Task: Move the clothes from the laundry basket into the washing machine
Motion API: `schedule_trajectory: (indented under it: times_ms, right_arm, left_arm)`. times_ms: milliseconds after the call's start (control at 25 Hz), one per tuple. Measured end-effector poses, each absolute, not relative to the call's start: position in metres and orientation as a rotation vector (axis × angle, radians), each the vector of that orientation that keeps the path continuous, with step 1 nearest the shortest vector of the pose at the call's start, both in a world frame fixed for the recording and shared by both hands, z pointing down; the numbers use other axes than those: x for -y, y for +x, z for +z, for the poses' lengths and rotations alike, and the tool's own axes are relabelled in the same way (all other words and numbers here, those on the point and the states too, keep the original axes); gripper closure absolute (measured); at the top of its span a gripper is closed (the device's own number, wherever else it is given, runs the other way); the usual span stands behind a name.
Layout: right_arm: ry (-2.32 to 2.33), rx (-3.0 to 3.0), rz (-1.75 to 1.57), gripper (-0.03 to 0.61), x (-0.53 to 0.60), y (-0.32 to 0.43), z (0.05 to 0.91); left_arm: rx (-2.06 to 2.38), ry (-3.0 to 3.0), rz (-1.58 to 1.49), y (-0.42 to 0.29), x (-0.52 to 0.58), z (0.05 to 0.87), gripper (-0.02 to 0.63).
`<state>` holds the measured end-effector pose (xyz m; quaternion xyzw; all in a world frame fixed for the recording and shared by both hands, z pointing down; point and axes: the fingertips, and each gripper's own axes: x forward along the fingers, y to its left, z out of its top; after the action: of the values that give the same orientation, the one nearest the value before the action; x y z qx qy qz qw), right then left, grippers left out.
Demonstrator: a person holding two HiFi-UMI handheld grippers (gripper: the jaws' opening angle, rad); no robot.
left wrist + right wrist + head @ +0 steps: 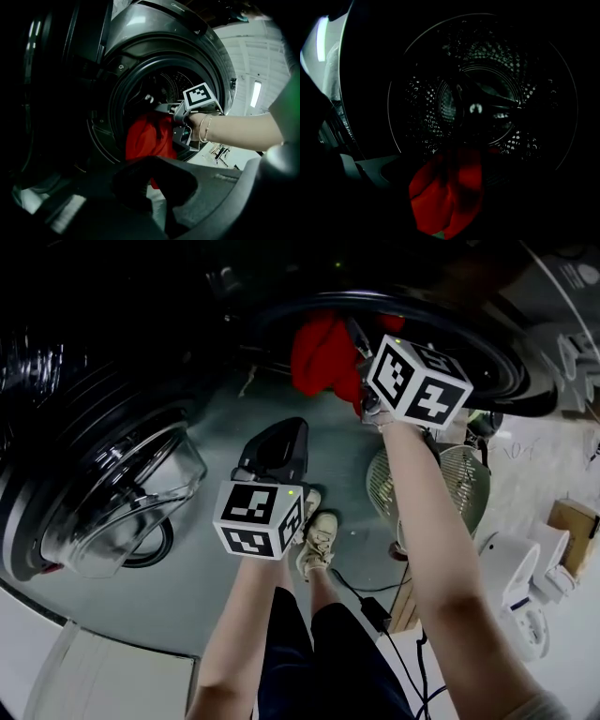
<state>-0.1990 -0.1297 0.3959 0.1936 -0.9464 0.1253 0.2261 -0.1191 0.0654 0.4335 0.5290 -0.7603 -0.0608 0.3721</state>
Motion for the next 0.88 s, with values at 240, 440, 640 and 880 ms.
schedule_trajectory:
  times_ms: [240, 440, 640, 880]
  right_arm:
    - [0.571, 2.539, 0.397, 0.073, 0.117, -0.162, 0.421]
    - [0.587, 2.384, 0.534, 0.007, 0.084, -0.113, 0.478]
    - [0.693, 2.205, 0.688, -0.031, 0.079, -0.072, 0.541]
    - [0.683, 2.139, 0.696, -0.028, 0.105, -0.074, 0.573]
  left_arm:
    - [1.951, 1.349, -0.144, -0.119, -0.065, 0.434, 0.612]
    - [1.944, 1.332, -0.146, -0.114, -0.065, 0.443, 0.612]
    - [1.946, 1.350, -0.067, -0.108, -0.068, 0.452, 0.613]
    - [1.944, 1.330, -0.099, -0.105, -0.073, 0.463, 0.612]
